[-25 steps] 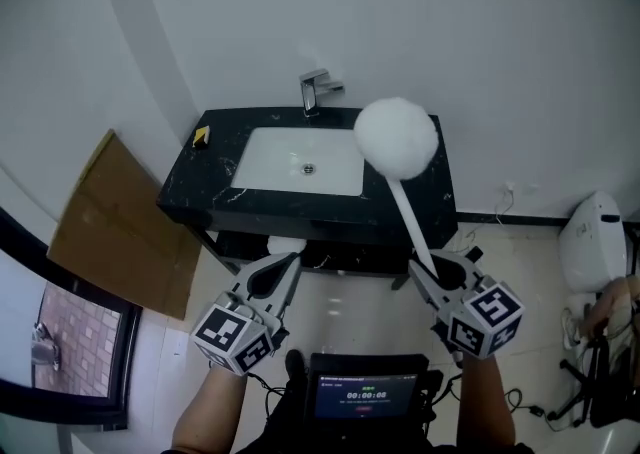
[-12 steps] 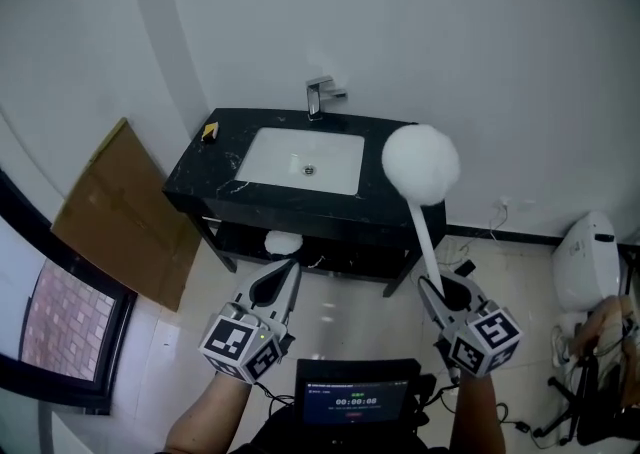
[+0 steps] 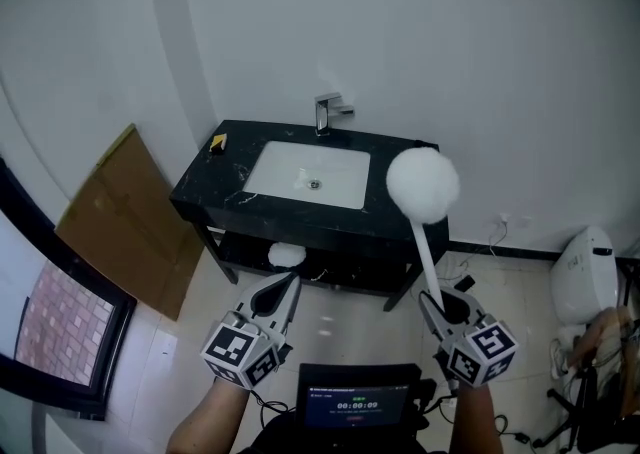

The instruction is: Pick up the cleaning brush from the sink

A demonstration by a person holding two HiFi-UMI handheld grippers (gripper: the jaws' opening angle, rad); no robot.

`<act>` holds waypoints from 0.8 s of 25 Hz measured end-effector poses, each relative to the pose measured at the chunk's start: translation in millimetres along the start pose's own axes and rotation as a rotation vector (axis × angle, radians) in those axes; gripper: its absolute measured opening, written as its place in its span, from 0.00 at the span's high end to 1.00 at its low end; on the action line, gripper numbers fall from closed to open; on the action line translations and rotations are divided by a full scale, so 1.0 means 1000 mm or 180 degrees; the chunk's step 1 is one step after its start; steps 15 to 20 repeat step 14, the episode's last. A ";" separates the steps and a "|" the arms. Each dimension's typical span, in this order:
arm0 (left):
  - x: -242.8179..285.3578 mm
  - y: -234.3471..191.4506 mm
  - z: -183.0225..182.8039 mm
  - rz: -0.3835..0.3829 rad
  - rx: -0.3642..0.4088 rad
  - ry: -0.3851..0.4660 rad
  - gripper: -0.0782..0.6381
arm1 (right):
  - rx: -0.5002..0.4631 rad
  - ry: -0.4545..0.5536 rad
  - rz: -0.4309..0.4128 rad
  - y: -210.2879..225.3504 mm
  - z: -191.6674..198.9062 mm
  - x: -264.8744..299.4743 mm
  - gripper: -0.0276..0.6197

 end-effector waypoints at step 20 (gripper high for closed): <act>-0.009 -0.003 -0.002 -0.0020 0.0017 0.0030 0.88 | -0.0022 -0.0020 0.0047 0.002 -0.005 0.003 0.87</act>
Point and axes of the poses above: the fingertips, and each gripper's own axes: x forward along the fingers, y to its right, z out of its underside, the point moved 9 cm from there along -x, backward along the fingers, and after that the axes turned 15 degrees about -x, right-handed, at the moved point
